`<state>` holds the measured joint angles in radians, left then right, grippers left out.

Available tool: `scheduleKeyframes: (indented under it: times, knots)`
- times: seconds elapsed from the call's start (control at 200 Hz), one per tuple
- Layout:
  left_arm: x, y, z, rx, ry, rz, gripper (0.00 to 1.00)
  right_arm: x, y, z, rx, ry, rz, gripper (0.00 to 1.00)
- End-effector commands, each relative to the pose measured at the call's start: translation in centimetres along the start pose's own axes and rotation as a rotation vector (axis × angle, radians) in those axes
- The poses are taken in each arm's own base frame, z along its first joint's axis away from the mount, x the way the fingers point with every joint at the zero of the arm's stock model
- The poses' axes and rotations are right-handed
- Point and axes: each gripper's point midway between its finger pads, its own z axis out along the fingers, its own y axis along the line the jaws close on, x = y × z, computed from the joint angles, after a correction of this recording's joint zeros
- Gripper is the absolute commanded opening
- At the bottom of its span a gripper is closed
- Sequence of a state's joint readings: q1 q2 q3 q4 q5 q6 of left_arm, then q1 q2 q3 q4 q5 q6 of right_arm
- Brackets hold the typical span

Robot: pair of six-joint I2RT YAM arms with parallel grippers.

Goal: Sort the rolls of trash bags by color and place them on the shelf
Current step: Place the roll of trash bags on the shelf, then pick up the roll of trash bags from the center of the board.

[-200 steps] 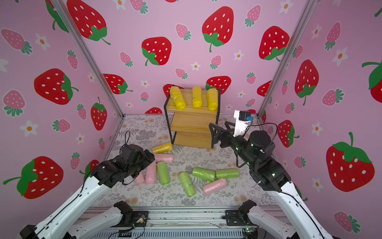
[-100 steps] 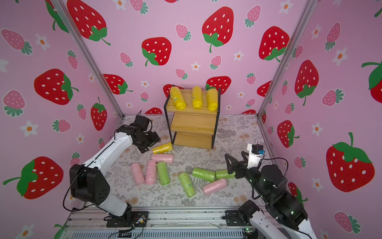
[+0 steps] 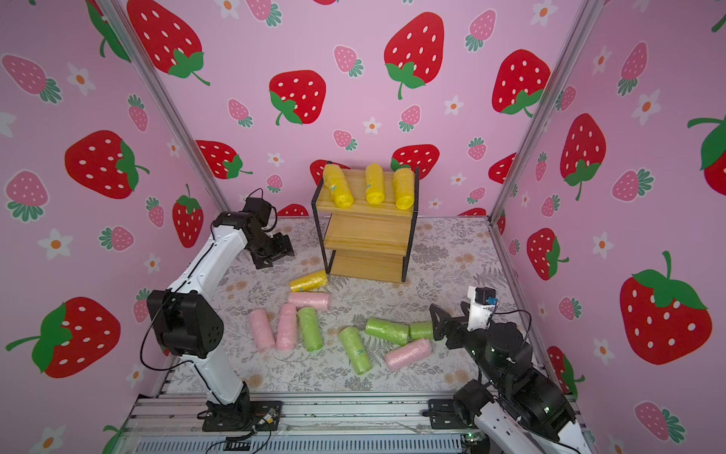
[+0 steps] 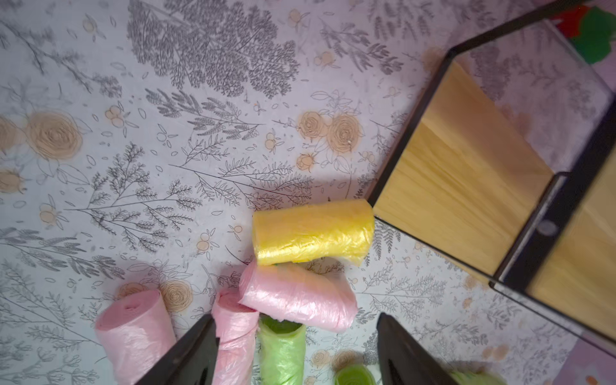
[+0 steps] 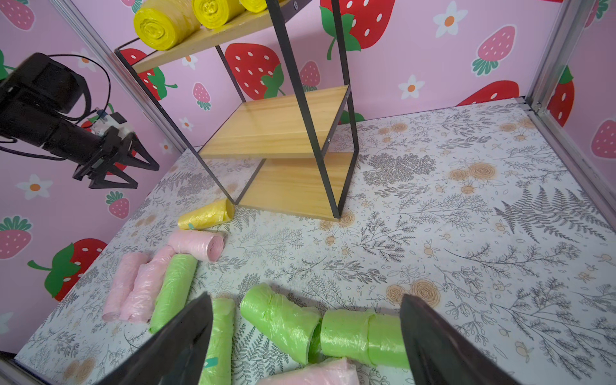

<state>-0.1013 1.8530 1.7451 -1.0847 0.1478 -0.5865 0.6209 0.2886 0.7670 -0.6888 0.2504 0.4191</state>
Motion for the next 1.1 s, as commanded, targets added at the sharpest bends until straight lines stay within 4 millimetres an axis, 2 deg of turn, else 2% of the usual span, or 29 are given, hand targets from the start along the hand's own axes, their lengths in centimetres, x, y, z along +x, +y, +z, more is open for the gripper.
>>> scheduleKeyframes:
  times: [0.0, 0.09, 0.2, 0.29, 0.545, 0.7, 0.86, 0.975, 1.096]
  knots:
    - [4.7, 0.0, 1.9, 0.020, 0.164, -0.279, 0.77, 0.4, -1.1, -0.8, 0.037, -0.014, 0.015, 0.94]
    - [4.8, -1.4, 2.9, 0.115, 0.108, -0.438, 0.78, 0.6, -1.6, -1.4, 0.039, -0.027, 0.024, 0.94]
    - [5.2, -2.6, 4.0, 0.144, 0.098, -0.565, 0.79, 0.9, -2.0, -1.9, 0.040, -0.046, 0.037, 0.94]
    - [5.2, -3.2, 4.6, 0.124, 0.081, -0.610, 0.88, 0.8, -1.9, -2.1, 0.031, -0.060, 0.047, 0.96]
    - [5.5, -2.9, 6.9, 0.081, 0.010, -0.799, 0.91, 1.2, -1.4, -1.6, 0.018, -0.021, 0.032, 0.96]
    - [3.9, -2.5, 6.9, 0.031, -0.096, -0.804, 0.90, 1.3, -1.2, -1.7, 0.005, -0.016, 0.031, 0.96]
    - [3.4, -2.7, 8.4, 0.017, -0.099, -0.823, 0.89, 1.4, -1.2, -1.5, 0.003, -0.012, 0.032, 0.96]
    - [2.9, -3.5, 9.8, 0.003, -0.124, -0.803, 0.86, 1.7, -0.9, -1.0, -0.005, 0.003, 0.035, 0.96]
    - [2.1, -4.4, 10.3, -0.002, -0.154, -0.792, 0.84, 2.0, -0.4, -0.8, -0.024, 0.034, 0.029, 0.96]
